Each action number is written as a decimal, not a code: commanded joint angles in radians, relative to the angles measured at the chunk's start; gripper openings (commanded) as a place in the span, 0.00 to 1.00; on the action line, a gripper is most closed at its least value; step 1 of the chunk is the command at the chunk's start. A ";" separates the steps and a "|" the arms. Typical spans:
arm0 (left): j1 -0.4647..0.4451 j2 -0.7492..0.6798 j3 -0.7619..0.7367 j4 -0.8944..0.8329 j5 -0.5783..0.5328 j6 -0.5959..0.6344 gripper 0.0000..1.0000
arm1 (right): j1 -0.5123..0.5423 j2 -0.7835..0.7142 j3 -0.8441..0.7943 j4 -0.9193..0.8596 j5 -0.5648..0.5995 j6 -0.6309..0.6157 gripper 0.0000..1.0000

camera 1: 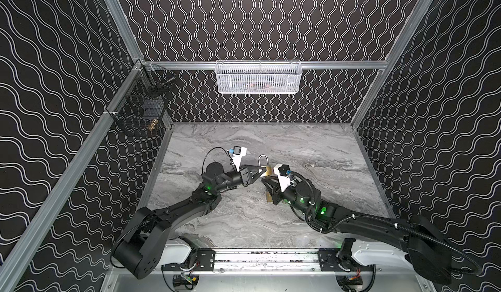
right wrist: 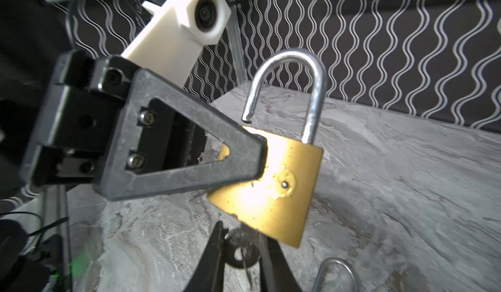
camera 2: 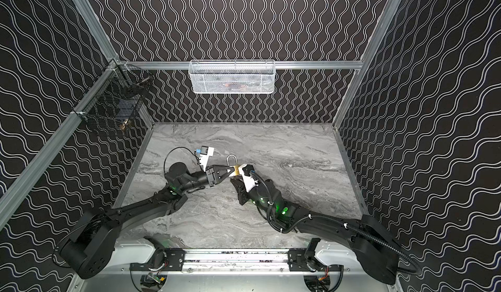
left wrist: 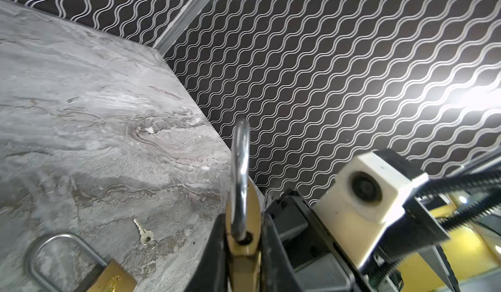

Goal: Unlock with the key
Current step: 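Rotate the right gripper to turn the silver key in the padlock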

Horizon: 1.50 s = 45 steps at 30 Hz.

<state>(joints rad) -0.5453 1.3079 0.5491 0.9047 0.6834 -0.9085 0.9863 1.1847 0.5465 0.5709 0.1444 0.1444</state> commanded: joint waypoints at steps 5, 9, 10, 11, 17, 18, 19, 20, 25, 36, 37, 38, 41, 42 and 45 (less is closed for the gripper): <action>0.009 -0.043 0.011 -0.013 0.013 0.067 0.00 | -0.003 0.007 0.034 0.011 -0.036 0.000 0.25; 0.019 -0.095 0.040 -0.198 -0.051 0.174 0.00 | -0.003 -0.025 0.019 -0.055 0.015 -0.007 0.49; 0.020 -0.109 0.049 -0.249 -0.065 0.214 0.00 | -0.003 -0.046 0.002 -0.062 0.030 -0.004 0.53; 0.020 -0.119 0.058 -0.295 -0.074 0.253 0.00 | -0.003 -0.070 -0.016 -0.063 0.038 -0.003 0.57; 0.035 -0.115 0.064 -0.414 -0.036 0.382 0.00 | -0.046 -0.239 -0.109 0.013 -0.008 -0.008 0.70; 0.036 -0.111 0.057 -0.395 -0.005 0.392 0.00 | -0.070 -0.248 -0.107 0.015 -0.042 -0.008 0.71; 0.037 -0.103 0.050 -0.363 0.041 0.406 0.00 | -0.101 -0.254 -0.098 0.018 -0.096 -0.006 0.73; 0.038 -0.094 0.042 -0.328 0.086 0.406 0.00 | -0.133 -0.252 -0.086 0.018 -0.159 -0.001 0.73; 0.032 -0.059 -0.006 -0.086 0.209 0.312 0.00 | -0.231 -0.189 -0.041 0.083 -0.373 0.023 0.75; 0.025 -0.033 -0.032 0.062 0.259 0.242 0.00 | -0.265 0.023 0.039 0.239 -0.604 0.105 0.63; 0.025 -0.032 -0.031 0.062 0.259 0.241 0.00 | -0.265 0.036 0.050 0.238 -0.615 0.110 0.54; 0.025 -0.032 -0.030 0.059 0.258 0.244 0.00 | -0.266 0.047 0.060 0.233 -0.632 0.109 0.48; 0.020 -0.028 -0.028 0.046 0.258 0.252 0.00 | -0.265 0.066 0.069 0.249 -0.651 0.117 0.36; 0.020 -0.027 -0.029 0.046 0.256 0.252 0.00 | -0.266 0.067 0.067 0.257 -0.651 0.119 0.32; 0.018 -0.024 -0.035 0.044 0.250 0.258 0.00 | -0.267 0.069 0.064 0.274 -0.651 0.124 0.19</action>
<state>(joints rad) -0.5259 1.2835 0.5121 0.8906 0.9352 -0.6525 0.7189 1.2510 0.6041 0.7685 -0.4759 0.2523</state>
